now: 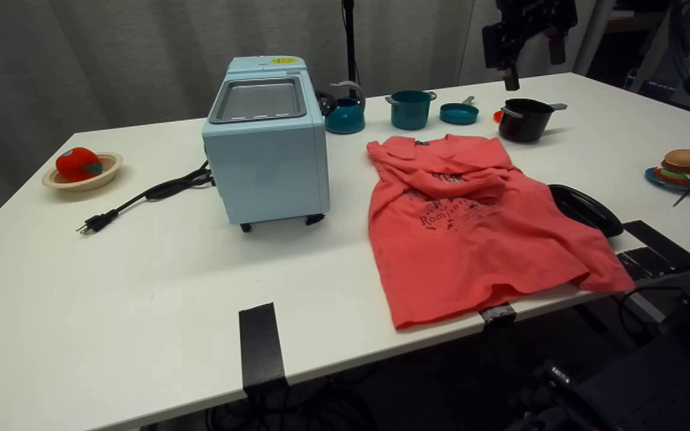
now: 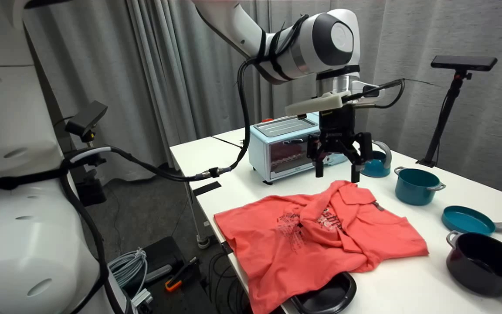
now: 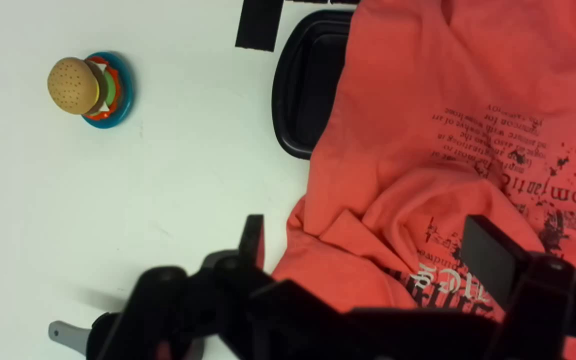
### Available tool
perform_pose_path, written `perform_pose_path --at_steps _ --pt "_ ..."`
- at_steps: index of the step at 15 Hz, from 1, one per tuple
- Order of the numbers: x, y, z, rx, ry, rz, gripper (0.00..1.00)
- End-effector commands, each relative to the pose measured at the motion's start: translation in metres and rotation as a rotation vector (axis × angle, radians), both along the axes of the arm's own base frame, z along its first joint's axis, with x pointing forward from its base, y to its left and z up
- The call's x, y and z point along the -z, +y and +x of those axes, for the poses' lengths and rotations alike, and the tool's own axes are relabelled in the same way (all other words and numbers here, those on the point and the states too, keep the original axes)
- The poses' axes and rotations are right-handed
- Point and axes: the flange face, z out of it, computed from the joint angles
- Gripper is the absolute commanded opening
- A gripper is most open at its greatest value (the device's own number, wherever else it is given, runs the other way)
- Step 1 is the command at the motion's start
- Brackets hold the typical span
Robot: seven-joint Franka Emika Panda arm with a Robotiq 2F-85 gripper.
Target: Unfold the orange shirt
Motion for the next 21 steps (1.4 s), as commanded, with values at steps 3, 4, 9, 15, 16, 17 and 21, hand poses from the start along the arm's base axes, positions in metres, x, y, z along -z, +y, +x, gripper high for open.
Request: perform_pose_path --at_steps 3,4,9,15,16,17,21 --pt "0.018 -0.014 0.042 0.071 -0.094 0.104 1.0" --pt "0.026 -0.017 0.05 0.083 -0.105 0.14 1.0" --pt "0.065 -0.016 0.079 0.124 -0.097 0.255 1.0" --pt "0.102 -0.007 0.097 0.135 -0.04 0.296 1.0" --pt "0.099 -0.007 0.085 0.137 -0.056 0.26 1.0" --pt "0.104 -0.007 0.087 0.137 -0.053 0.261 1.0" --pt "0.109 -0.007 0.093 0.124 -0.052 0.253 1.0"
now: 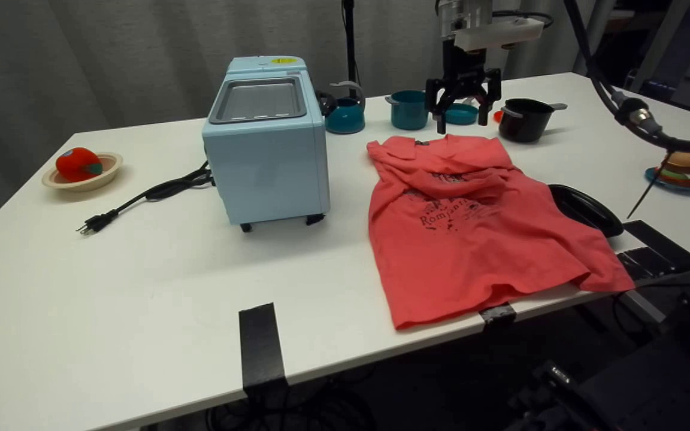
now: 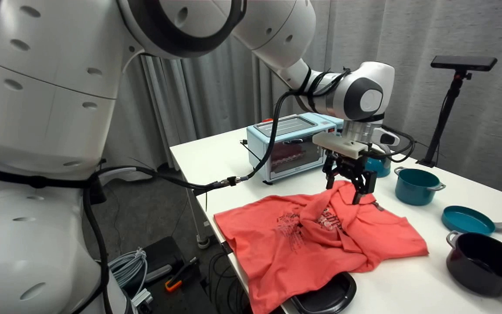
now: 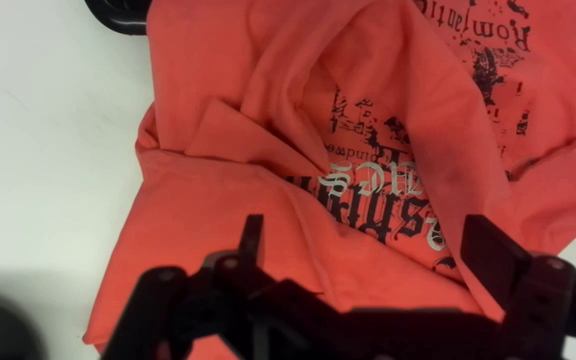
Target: Unfold the orange shirt
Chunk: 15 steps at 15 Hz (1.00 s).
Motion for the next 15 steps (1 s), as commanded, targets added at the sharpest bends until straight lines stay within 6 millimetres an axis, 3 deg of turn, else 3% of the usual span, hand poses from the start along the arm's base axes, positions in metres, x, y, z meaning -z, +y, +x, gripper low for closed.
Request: perform_pose_path --at_steps 1,5,10,15 --pt "0.0 -0.004 0.006 -0.02 -0.006 -0.014 1.0" --pt "0.003 -0.016 0.021 -0.009 -0.028 -0.02 1.0" --pt "-0.003 -0.029 0.053 0.039 -0.087 -0.011 1.0" --pt "-0.009 -0.016 0.094 0.048 -0.146 0.004 1.0"
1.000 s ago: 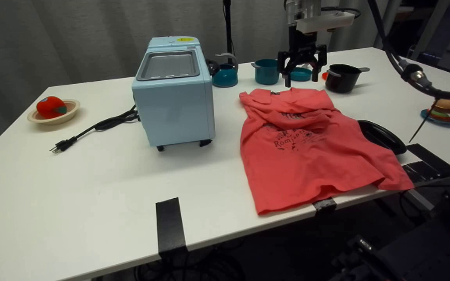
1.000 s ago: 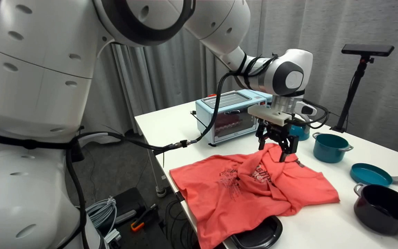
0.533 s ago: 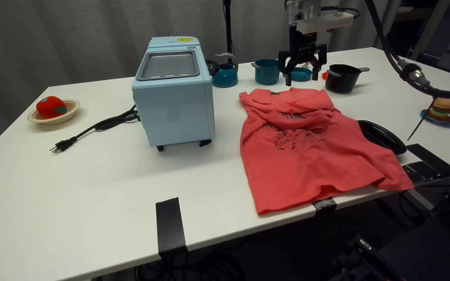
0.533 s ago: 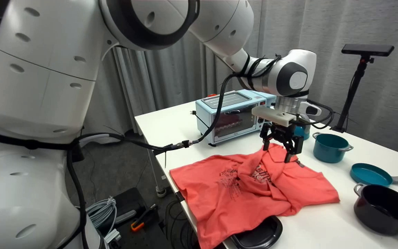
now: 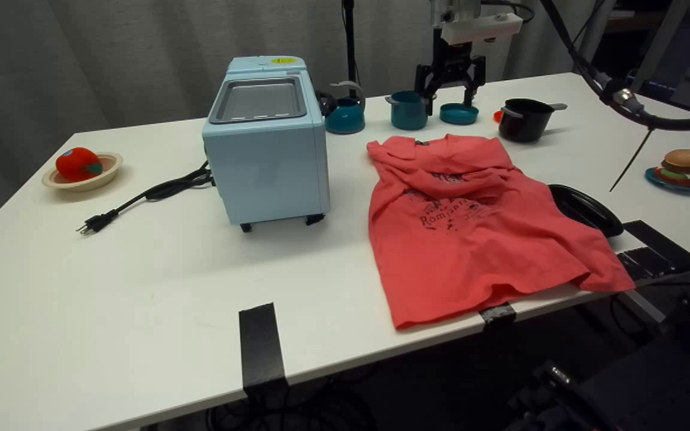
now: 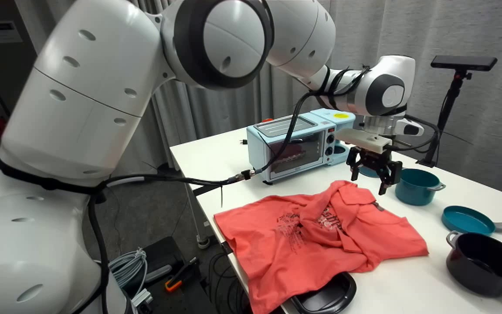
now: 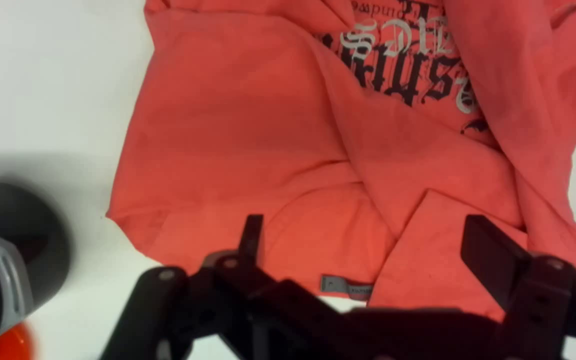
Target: Unfold the orange shirt
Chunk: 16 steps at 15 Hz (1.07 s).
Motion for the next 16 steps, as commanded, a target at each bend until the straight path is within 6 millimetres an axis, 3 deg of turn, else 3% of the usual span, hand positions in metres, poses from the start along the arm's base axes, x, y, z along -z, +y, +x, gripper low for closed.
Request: perform_pose_path --at_steps 1,7,8,16 --pt "0.001 0.011 0.035 0.017 -0.034 0.033 1.0" --pt "0.021 0.024 0.062 0.022 -0.015 0.04 1.0" --pt "0.015 0.022 0.049 0.002 -0.025 0.021 1.0" --pt "0.031 0.022 0.058 -0.015 -0.024 0.029 1.0"
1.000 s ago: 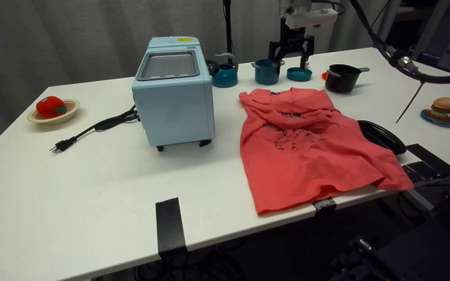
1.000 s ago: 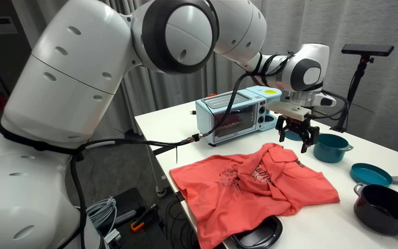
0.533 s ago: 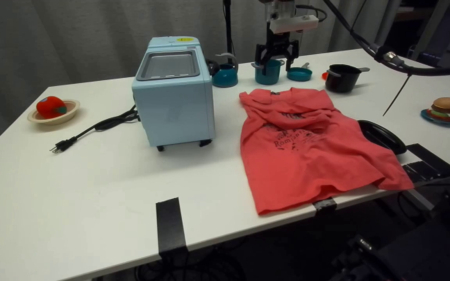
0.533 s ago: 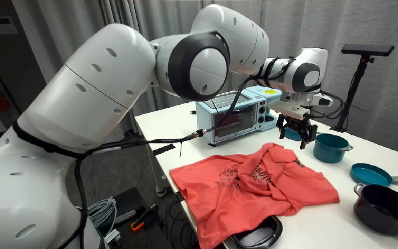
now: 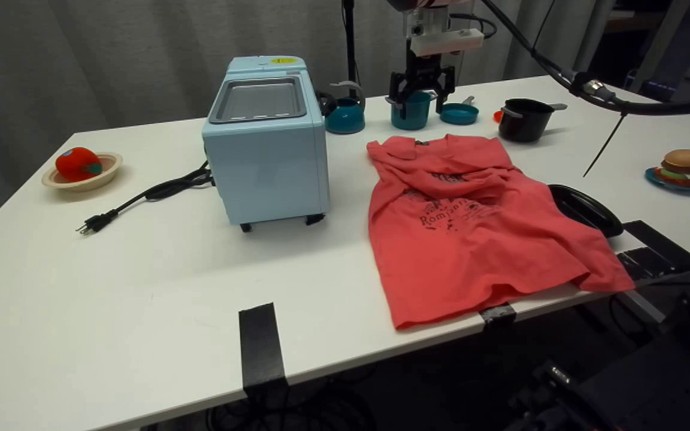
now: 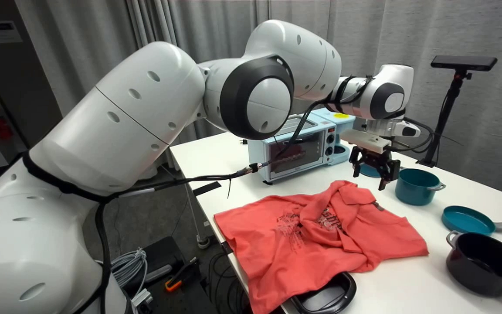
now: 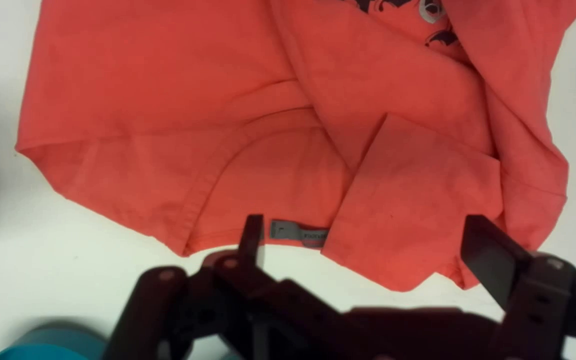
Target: Unfold the orange shirt
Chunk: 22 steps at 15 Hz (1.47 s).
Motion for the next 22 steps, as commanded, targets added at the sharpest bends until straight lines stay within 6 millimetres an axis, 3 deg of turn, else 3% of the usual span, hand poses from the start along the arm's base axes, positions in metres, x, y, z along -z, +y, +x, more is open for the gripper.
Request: perform_pose_path --at_steps 1,14,18,22 --pt "0.007 -0.001 0.003 -0.027 -0.014 0.009 1.0" --pt "0.033 0.011 0.012 -0.519 0.038 0.024 1.0" --pt "0.032 -0.001 0.014 -0.655 0.086 0.029 1.0" --pt "0.032 0.0 0.009 -0.651 0.104 0.033 1.0"
